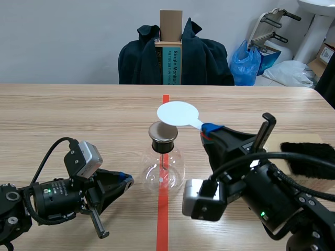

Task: Do the electroscope experiment.
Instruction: 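Move the plate toward and away from the electroscope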

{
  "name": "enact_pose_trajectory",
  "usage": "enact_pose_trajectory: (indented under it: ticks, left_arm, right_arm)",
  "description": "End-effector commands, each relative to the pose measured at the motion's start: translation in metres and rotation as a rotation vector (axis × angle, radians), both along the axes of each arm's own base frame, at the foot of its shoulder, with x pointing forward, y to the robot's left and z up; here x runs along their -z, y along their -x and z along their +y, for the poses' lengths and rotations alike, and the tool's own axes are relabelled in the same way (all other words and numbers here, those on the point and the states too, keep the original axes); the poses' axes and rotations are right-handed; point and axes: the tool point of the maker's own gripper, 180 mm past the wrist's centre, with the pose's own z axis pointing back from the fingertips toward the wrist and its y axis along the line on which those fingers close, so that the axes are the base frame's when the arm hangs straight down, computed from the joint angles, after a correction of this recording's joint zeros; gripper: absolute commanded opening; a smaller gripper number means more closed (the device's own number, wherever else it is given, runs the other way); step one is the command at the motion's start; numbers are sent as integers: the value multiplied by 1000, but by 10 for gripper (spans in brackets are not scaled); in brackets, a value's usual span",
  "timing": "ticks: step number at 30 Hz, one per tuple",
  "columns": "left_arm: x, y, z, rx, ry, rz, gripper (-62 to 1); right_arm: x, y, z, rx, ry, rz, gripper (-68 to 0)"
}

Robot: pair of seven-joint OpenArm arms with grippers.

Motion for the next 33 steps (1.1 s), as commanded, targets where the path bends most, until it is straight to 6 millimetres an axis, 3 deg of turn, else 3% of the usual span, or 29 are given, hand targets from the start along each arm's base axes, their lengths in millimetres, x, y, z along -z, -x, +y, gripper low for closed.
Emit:
enact_pose_trajectory:
  ticks: [1,10,18,24,33]
  left_arm:
    - [-9,-5,-2,-5,24,-29,-581]
    - [-9,-5,-2,-5,23,-30,-581]
    - [-9,-6,-2,-5,23,-30,-581]
    - [-9,-6,-2,-5,23,-30,-581]
    - [-10,-6,-2,-5,25,-32,-581]
  right_arm:
    - [-12,-8,-4,25,-10,-40,-667]
    - [-11,-23,-29,187,-14,-30,-667]
    - [-9,-27,-40,249,-12,-20,-667]
    - [-4,-27,-38,239,-2,7,-667]
    - [-5,-18,-20,127,-2,-1,-667]
